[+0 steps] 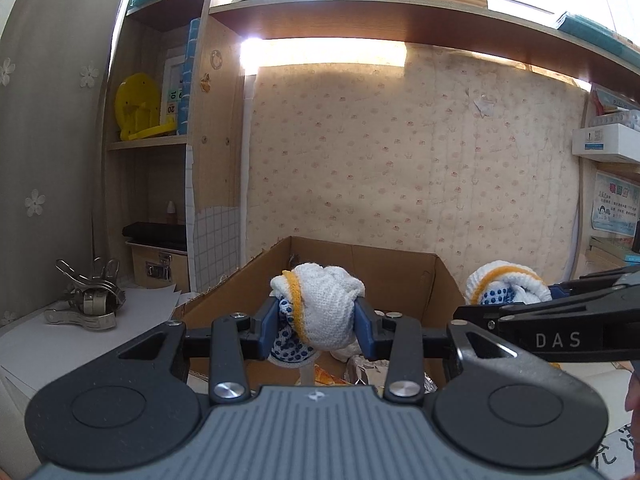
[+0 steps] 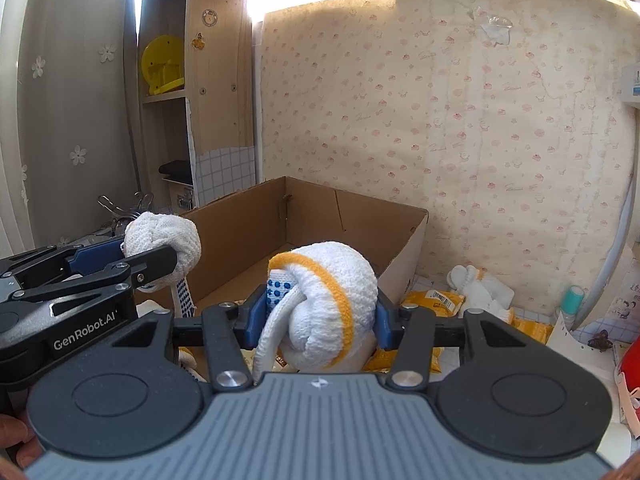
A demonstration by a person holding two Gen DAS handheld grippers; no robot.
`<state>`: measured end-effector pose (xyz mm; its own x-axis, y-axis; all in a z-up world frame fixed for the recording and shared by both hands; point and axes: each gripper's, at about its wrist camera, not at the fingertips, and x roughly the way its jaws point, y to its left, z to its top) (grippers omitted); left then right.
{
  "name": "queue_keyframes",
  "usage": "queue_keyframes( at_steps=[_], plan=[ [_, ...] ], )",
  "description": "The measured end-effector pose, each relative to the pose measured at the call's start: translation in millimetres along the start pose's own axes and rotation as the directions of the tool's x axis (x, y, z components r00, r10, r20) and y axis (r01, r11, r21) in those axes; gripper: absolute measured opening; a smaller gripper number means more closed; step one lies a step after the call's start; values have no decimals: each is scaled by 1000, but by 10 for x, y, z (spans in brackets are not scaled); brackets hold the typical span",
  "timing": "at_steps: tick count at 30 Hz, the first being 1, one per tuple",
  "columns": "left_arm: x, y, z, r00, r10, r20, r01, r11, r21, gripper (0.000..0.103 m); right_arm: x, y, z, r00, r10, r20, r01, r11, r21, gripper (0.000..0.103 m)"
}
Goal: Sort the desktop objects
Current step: 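Carry both gloves with both grippers over the shoebox, then open the right gripper to drop the rolled glove into the shoebox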
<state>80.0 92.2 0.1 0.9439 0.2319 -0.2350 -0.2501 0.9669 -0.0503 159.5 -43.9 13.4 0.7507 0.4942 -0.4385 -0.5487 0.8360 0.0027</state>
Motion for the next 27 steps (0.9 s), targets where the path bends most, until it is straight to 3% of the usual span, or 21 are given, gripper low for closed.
queue_keyframes(
  at_steps=[27],
  plan=[
    [203,37,-24,999,1,-54,0,1000,7,42,492,21,138,998,1,-58,-1,1000,-8,51]
  ],
)
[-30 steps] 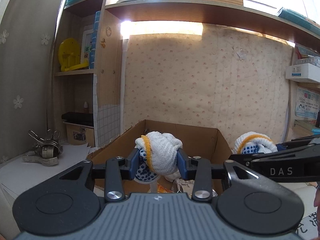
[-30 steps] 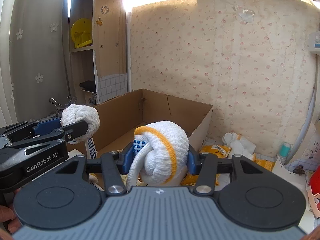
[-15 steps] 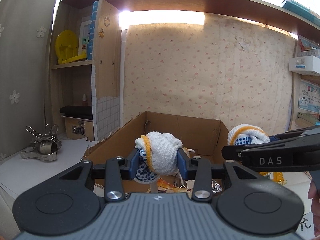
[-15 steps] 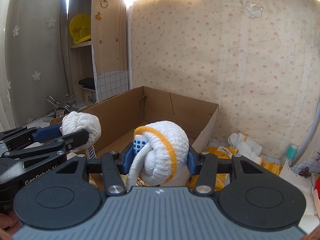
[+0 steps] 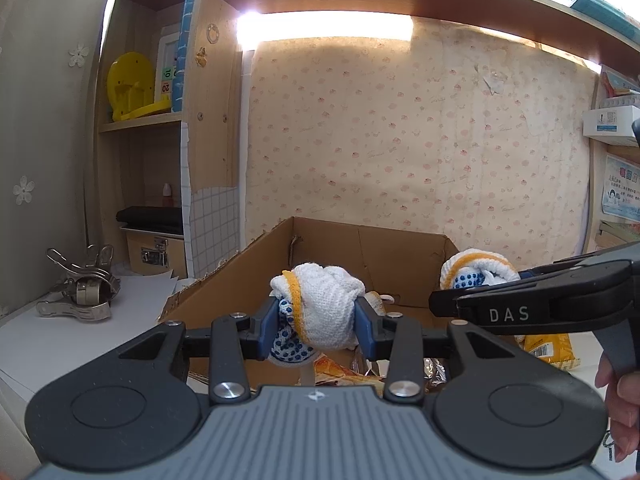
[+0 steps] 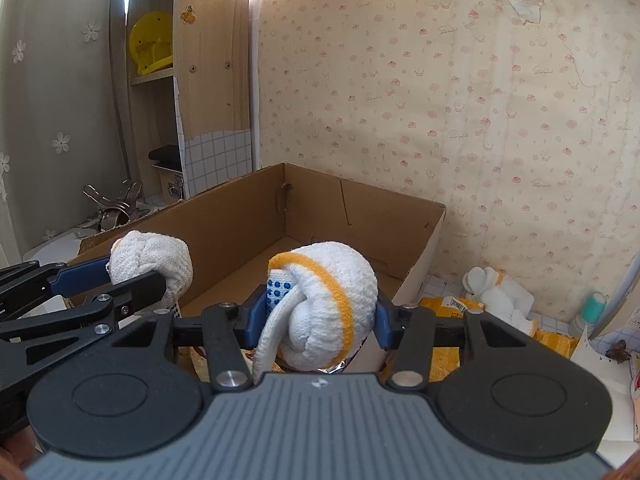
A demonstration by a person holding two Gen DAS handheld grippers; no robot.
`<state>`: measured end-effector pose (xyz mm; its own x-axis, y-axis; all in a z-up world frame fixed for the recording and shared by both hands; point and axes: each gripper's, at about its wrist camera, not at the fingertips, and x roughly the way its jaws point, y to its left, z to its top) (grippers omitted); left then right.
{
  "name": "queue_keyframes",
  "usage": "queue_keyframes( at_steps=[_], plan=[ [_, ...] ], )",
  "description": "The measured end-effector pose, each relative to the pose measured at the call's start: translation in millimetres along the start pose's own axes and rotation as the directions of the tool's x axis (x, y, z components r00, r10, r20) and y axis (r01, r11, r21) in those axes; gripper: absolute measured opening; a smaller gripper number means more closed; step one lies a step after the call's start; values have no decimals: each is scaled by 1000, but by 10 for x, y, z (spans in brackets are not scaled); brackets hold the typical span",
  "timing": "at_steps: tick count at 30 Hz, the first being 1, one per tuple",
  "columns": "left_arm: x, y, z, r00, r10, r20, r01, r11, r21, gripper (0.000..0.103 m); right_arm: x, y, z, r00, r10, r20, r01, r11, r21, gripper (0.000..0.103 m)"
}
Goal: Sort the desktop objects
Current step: 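Open the right gripper to drop the rolled glove into the shoebox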
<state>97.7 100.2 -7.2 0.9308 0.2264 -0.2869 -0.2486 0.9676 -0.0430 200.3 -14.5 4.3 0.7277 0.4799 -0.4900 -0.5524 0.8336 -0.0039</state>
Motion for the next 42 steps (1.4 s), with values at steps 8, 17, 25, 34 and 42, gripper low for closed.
queue_keyframes(
  at_steps=[8,17,25,34,42],
  plan=[
    [77,-19,10,1000,-5,-10,5,1000,4,42,156,-24,31,1000,-1,-21,1,1000,9,51],
    [131,-50,6,1000,3,-18,-3,1000,6,42,308,-57,82,999,2,-39,-2,1000,9,51],
    [159,-69,26,1000,0,-21,1,1000,9,43,391,-73,106,999,7,-50,-6,1000,11,51],
    [164,-96,33,1000,-7,-21,7,1000,15,43,396,-103,121,999,1,-46,-1,1000,11,52],
    [144,-100,41,1000,1,-19,0,1000,11,43,373,-96,119,999,-1,-41,2,1000,12,53]
  ],
)
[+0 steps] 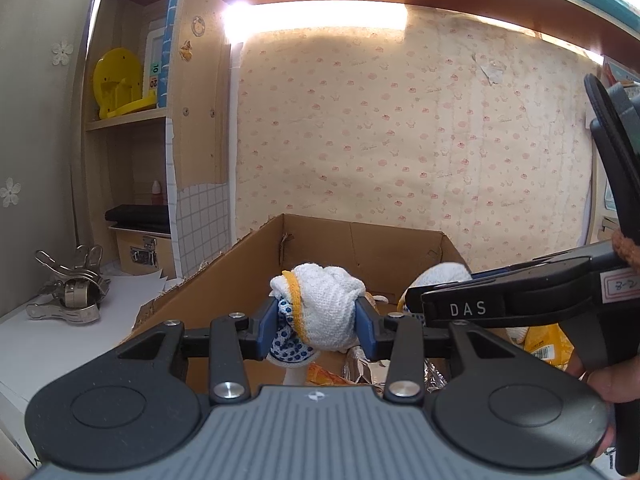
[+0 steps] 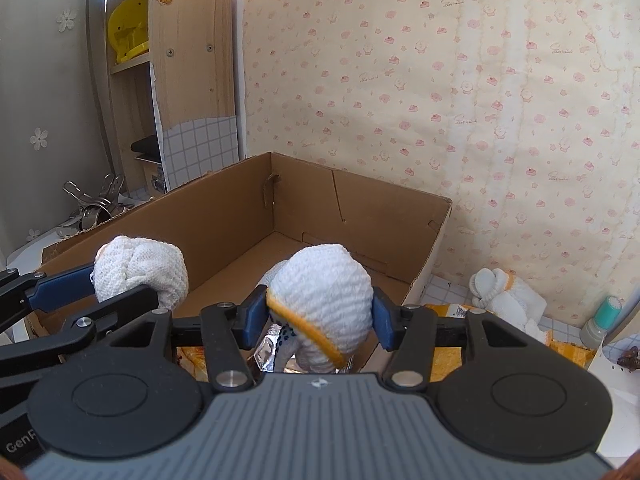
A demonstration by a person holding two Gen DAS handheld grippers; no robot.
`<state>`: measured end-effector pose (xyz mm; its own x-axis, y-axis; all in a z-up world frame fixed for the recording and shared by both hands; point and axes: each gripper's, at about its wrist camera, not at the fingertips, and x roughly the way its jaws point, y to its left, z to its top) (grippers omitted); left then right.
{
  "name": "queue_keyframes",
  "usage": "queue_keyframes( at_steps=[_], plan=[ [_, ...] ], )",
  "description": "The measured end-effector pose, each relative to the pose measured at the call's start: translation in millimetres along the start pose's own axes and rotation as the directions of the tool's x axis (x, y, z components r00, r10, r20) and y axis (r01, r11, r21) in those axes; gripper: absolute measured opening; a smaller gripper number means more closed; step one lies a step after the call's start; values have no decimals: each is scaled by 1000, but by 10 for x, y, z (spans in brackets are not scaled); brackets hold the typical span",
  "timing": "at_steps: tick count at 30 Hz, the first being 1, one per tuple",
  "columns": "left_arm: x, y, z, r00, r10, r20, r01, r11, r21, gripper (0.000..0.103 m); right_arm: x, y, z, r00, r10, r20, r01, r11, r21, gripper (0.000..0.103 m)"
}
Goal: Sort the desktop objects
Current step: 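Open the right gripper to drop the rolled glove into the shoebox, then open the left gripper to drop its glove into the shoebox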
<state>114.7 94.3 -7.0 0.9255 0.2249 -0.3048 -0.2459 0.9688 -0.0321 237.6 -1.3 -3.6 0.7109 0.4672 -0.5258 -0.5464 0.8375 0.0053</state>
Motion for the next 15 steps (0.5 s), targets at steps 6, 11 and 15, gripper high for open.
queue_keyframes(
  at_steps=[6,11,15],
  plan=[
    [0,3,-1,1000,-1,-1,1,1000,-1,43,-71,2,4,1000,-2,21,3,1000,-2,60],
    [-4,-13,5,1000,1,-5,-1,1000,5,45,-185,10,36,999,-3,50,4,1000,-12,65],
    [2,-11,14,1000,5,-17,-5,1000,-10,52,-257,-4,35,998,-8,61,9,1000,-13,65]
  ],
)
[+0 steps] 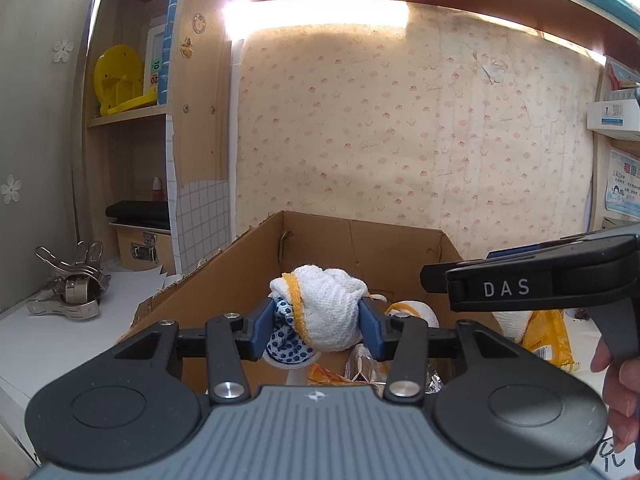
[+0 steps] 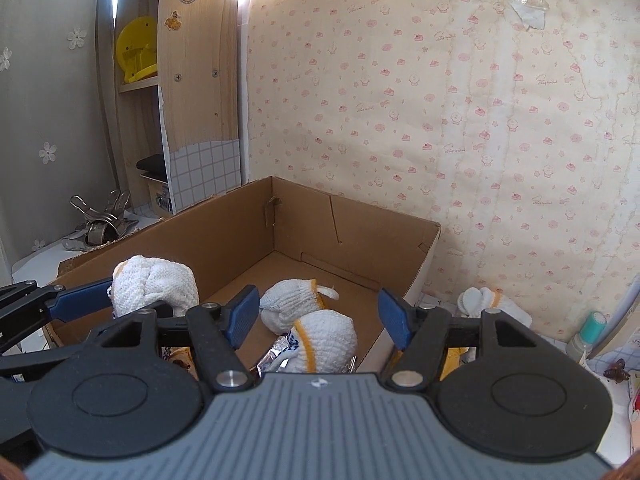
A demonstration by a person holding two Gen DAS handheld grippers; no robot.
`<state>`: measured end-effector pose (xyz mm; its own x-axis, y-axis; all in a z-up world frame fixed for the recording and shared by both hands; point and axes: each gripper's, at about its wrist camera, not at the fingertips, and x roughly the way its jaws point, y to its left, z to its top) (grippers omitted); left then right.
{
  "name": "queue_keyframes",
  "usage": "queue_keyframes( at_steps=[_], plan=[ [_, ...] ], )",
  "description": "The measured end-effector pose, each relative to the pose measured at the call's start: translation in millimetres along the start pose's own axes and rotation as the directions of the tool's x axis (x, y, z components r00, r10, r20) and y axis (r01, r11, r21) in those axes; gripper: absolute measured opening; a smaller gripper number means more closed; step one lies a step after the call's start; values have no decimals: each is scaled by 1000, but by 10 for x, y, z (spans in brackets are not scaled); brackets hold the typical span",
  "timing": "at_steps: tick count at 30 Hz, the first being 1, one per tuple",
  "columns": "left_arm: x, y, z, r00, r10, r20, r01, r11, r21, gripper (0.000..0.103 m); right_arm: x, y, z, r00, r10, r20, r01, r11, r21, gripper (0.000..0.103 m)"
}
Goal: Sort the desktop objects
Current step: 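Open the left gripper to drop its glove into the shoebox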
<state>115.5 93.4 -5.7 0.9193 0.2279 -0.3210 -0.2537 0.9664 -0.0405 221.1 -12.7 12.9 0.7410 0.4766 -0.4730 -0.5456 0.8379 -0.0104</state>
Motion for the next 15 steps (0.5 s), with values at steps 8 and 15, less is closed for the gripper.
queue_keyframes(
  at_steps=[8,15],
  plan=[
    [-17,-19,12,1000,8,11,-8,1000,-2,52,-136,-78,-28,1000,-13,15,13,1000,12,65],
    [-67,-52,33,1000,5,23,-5,1000,-4,52,-231,-178,-68,999,-29,23,28,999,31,65]
  ],
)
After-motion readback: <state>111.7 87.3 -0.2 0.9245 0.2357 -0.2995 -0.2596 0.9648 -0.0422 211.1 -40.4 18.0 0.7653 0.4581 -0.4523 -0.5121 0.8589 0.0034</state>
